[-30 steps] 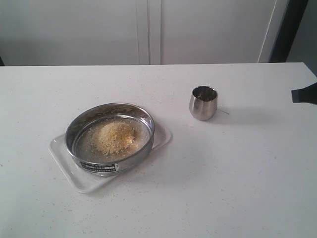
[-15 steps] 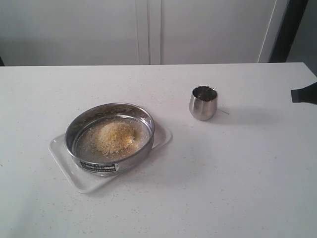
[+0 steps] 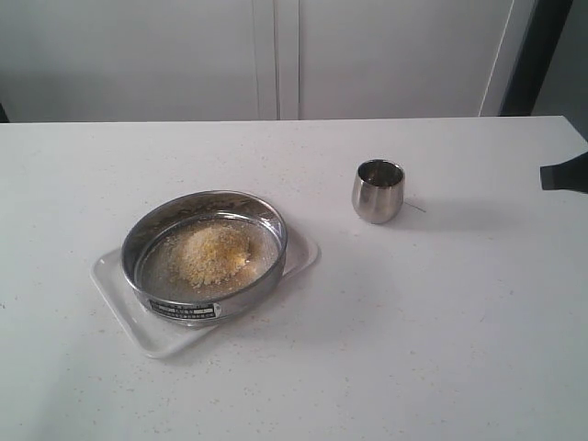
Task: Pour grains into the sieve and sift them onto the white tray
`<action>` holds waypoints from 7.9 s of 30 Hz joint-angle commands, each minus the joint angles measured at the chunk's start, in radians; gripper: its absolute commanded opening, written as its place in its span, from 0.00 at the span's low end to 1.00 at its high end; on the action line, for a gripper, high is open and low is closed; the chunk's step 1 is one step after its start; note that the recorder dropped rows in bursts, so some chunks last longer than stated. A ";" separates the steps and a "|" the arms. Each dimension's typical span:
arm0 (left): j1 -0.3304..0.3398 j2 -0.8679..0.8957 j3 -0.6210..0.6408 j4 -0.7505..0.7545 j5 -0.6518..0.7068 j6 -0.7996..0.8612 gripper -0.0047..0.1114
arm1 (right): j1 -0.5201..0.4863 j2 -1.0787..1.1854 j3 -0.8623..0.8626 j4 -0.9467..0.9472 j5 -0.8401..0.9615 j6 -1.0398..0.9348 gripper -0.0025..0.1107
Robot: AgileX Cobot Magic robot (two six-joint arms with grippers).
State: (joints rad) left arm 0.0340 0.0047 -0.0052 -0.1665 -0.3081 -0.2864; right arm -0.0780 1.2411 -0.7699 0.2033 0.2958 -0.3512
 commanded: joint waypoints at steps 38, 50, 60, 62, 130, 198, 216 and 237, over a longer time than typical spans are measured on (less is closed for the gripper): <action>-0.033 1.052 -0.794 -0.430 0.856 0.779 0.04 | 0.000 -0.007 0.006 0.003 -0.014 -0.012 0.02; -0.170 1.288 -0.939 -0.393 0.887 0.774 0.04 | 0.000 -0.007 0.006 0.003 -0.014 -0.012 0.02; -0.186 1.472 -1.081 -0.323 0.935 0.700 0.04 | 0.000 -0.007 0.006 0.003 -0.014 -0.012 0.02; -0.186 1.512 -1.113 -0.316 0.953 0.678 0.04 | 0.000 -0.007 0.006 0.003 -0.014 -0.012 0.02; -0.269 2.055 -1.530 -0.033 0.930 0.413 0.41 | 0.000 -0.007 0.006 0.003 -0.014 -0.012 0.02; -0.206 1.870 -1.507 -0.267 1.140 0.674 0.04 | 0.000 -0.007 0.006 0.003 -0.014 -0.012 0.02; -0.205 1.871 -1.507 -0.097 1.148 0.684 0.04 | 0.000 -0.007 0.006 0.003 -0.014 -0.012 0.02; -0.178 1.891 -1.507 -0.242 1.083 0.442 0.04 | 0.000 -0.007 0.006 0.003 -0.014 -0.012 0.02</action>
State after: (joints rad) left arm -0.1476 1.8986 -1.5077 -0.2835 0.7916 0.3186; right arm -0.0780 1.2411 -0.7699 0.2033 0.2894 -0.3583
